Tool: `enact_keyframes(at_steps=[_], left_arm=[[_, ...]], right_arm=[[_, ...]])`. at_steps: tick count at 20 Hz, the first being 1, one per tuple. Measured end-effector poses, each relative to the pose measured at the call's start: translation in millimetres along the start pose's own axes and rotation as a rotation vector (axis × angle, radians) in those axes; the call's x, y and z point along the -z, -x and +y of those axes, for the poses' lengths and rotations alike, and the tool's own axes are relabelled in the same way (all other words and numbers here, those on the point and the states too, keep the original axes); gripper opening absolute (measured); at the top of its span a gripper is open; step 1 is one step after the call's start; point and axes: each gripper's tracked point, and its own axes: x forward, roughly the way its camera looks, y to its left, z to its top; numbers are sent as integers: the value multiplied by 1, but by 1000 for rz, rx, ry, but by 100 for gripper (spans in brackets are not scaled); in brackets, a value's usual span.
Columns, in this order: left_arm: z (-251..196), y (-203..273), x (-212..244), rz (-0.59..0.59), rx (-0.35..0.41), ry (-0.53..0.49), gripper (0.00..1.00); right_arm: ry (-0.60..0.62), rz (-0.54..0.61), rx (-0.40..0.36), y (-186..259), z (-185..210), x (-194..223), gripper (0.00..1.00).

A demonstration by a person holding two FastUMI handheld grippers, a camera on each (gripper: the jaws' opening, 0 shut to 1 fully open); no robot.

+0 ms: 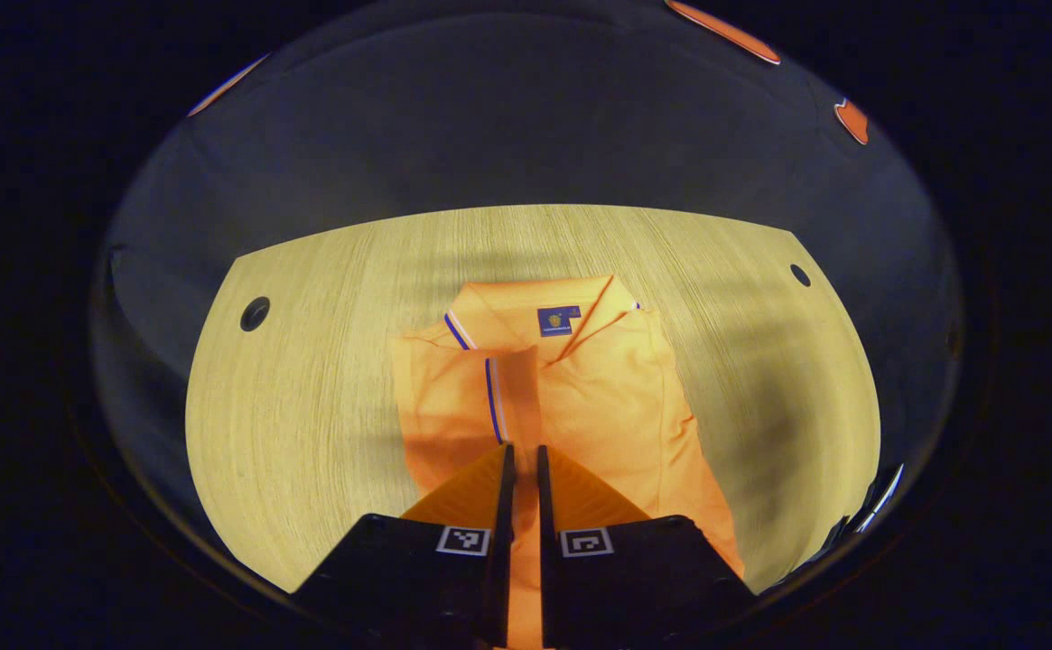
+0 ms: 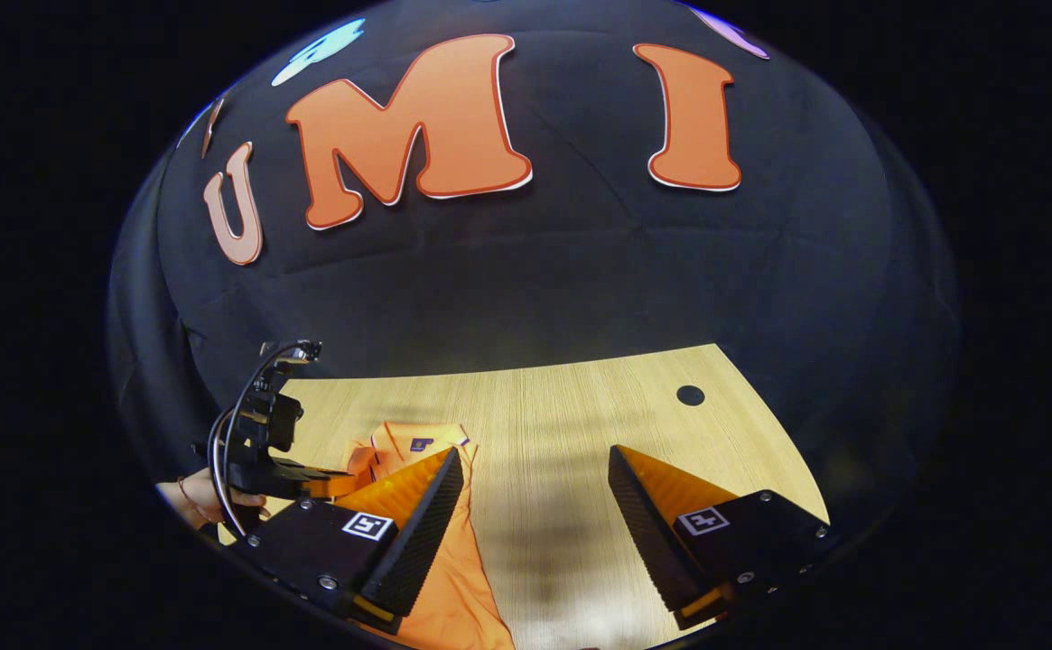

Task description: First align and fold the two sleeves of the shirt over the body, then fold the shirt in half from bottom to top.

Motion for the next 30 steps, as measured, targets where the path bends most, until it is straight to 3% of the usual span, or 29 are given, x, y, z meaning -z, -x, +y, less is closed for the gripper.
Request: enact_keyframes(at_steps=[1, 3, 5, 6, 7, 8, 19, 26, 30], left_arm=[[-4, 0, 0, 4, 4, 2, 16], [-11, -4, 4, 6, 22, 20, 29], [-12, -2, 3, -3, 30, 36, 59], [-12, -2, 4, -8, 29, 41, 80], [-10, -1, 5, -14, 30, 45, 87], [-6, 7, 4, -21, 25, 52, 100], [51, 88, 33, -141, 20, 125, 99], [85, 146, 118, -122, -5, 34, 99], [85, 177, 172, -104, 4, 108, 99]], right_arm=[[-2, 4, 1, 0, -2, 2, 99], [-1, 13, 0, -1, -1, 5, 99], [4, 17, 3, -2, -1, 6, 99], [5, 20, 2, -3, -1, 8, 99], [5, 22, -2, -4, 0, 8, 99], [5, 24, -6, -4, 1, 9, 99], [69, 76, -62, 9, 46, 36, 99], [159, 144, -79, 38, 63, 77, 99], [169, 222, -96, 61, 72, 120, 99]])
